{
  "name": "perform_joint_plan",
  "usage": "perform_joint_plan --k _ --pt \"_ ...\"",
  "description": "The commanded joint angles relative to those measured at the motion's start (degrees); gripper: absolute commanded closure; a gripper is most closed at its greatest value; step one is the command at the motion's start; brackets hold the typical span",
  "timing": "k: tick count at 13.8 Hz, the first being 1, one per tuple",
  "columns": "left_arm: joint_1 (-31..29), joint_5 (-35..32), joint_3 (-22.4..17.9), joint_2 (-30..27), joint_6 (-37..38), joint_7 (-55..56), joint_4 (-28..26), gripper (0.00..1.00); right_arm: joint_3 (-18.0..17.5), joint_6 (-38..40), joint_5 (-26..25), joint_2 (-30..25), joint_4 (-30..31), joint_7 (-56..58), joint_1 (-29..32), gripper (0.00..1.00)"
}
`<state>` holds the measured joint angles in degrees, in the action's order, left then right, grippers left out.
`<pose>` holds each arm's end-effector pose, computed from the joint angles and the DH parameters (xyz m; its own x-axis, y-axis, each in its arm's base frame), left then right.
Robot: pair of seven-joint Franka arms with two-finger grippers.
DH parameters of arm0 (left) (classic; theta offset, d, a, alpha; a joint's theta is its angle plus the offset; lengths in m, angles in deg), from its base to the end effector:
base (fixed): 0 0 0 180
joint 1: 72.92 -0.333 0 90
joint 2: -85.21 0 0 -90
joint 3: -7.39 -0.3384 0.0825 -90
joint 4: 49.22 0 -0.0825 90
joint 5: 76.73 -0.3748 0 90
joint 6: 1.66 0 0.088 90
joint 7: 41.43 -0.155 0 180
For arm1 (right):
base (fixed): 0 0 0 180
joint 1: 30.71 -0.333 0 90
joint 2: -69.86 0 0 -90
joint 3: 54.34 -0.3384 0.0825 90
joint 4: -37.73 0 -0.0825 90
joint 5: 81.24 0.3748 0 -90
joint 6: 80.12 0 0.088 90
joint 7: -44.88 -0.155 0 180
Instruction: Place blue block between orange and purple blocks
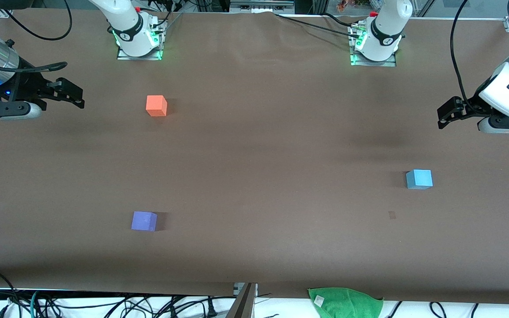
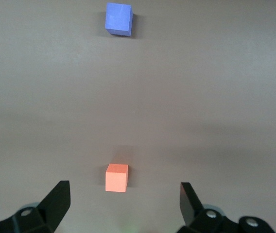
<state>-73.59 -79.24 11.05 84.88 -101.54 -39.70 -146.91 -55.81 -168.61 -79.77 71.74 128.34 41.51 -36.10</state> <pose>0.5571 -0.0231 0.5548 0.9985 -0.0295 0.0451 -0.0276 -0.9987 -0.0425 0.5442 0.0693 0.5740 0.9956 0.0613 -0.0712 0.0599 -0.9980 -0.0223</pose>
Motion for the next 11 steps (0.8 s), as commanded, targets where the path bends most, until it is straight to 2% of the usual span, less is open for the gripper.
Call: perform_joint_plan --k 1,11 --pt "0.9 0.8 -0.8 0.2 1.0 -0.7 1.0 0.00 -0.3 0.9 -0.3 0.1 -0.8 0.5 0.6 0.01" --pt "0.8 0.8 -0.8 0.4 1.3 -0.4 1.3 0.00 -0.3 0.9 -0.2 0.1 -0.7 0.5 0.6 0.01"
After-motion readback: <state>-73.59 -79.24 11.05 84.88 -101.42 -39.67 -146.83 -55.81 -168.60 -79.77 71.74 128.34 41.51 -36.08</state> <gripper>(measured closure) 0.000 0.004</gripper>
